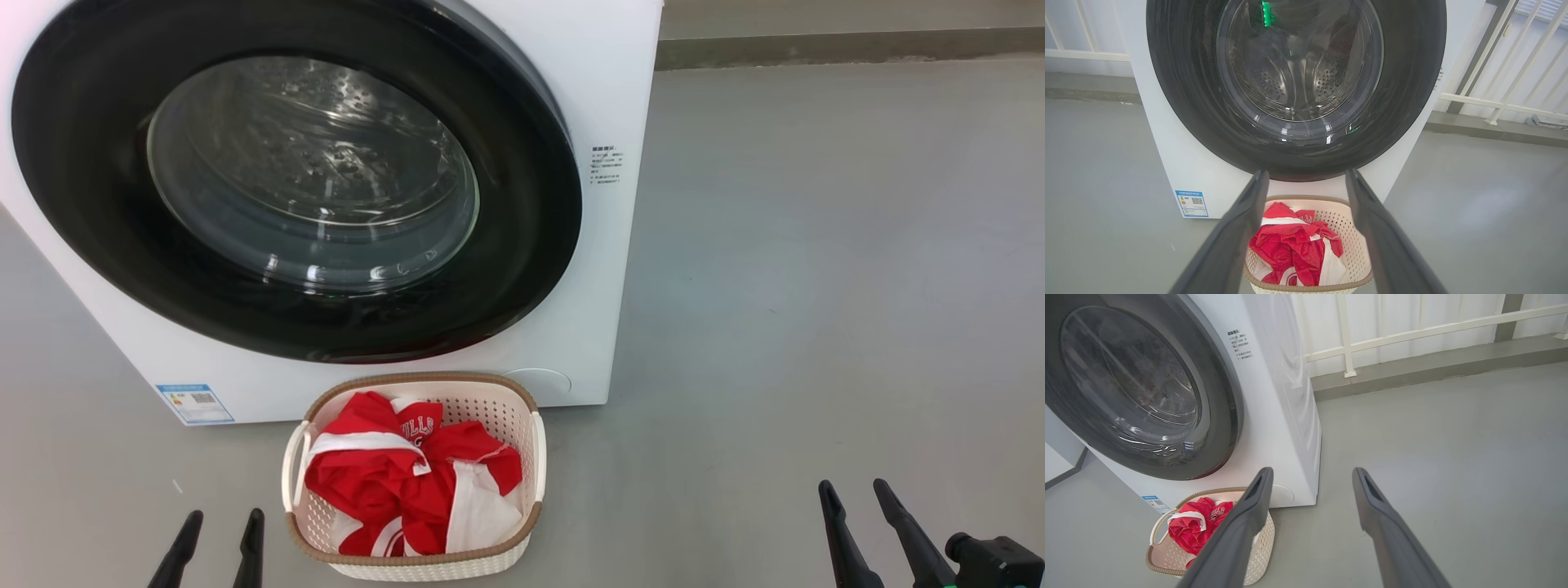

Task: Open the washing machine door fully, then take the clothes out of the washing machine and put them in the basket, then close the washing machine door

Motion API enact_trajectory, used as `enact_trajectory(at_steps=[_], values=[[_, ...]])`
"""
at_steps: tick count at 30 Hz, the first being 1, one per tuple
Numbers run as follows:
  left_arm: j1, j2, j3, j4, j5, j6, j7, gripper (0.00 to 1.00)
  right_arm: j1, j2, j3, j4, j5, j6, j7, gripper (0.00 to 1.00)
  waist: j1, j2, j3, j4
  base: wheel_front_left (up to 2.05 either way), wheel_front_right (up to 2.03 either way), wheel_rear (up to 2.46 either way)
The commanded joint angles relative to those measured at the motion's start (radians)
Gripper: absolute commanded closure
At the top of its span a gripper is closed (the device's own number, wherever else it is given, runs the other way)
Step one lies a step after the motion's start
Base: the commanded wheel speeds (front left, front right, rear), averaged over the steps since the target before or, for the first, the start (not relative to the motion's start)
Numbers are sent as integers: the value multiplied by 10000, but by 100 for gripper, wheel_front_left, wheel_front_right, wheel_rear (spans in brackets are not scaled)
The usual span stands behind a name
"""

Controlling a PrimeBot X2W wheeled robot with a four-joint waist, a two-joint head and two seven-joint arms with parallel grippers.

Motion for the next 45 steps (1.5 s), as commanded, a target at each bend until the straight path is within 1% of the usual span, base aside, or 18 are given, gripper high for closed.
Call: enact_trajectory(at_steps=[1, 18, 19, 24, 27, 31, 35, 45], values=[[-255, 164, 434, -282, 77, -56, -92, 0, -151, -171, 186, -261, -63, -11, -63, 0, 0, 0, 0, -3, 0, 0, 0], [-222, 124, 457, -218, 16, -56, -92, 0, -149, -115, 157, -317, -80, -11, -63, 0, 0, 0, 51, 46, 0, 0, 0], [17, -10, 31, -6, -5, 0, 1, 100, 1, 48, -46, -56, -11, 0, 1, 100, 1, 0, 52, 45, 0, 0, 0], [36, -398, -126, 592, -32, 13, 71, 100, 46, 267, -30, 563, 14, 0, 23, 100, 0, 0, 52, 45, 0, 0, 0], [-8, -450, -105, 625, -288, 12, 147, 100, 0, 291, -49, 582, 265, 0, 98, 100, 3, 0, 50, 47, 0, 0, 0], [-64, -486, -65, 610, -675, 10, 264, 100, -68, 295, -79, 542, 644, -1, 215, 100, 23, 0, 26, 49, 0, 0, 0], [-132, -522, -27, 614, -1060, 7, 377, 100, -149, 299, -108, 522, 1020, -1, 330, 100, 3, 0, 42, 52, 0, 0, 0], [-313, -613, 73, 614, -2024, 2, 664, 100, -362, 309, -186, 461, 1960, -2, 621, 100, 1, 0, 46, 57, 0, 0, 0]])
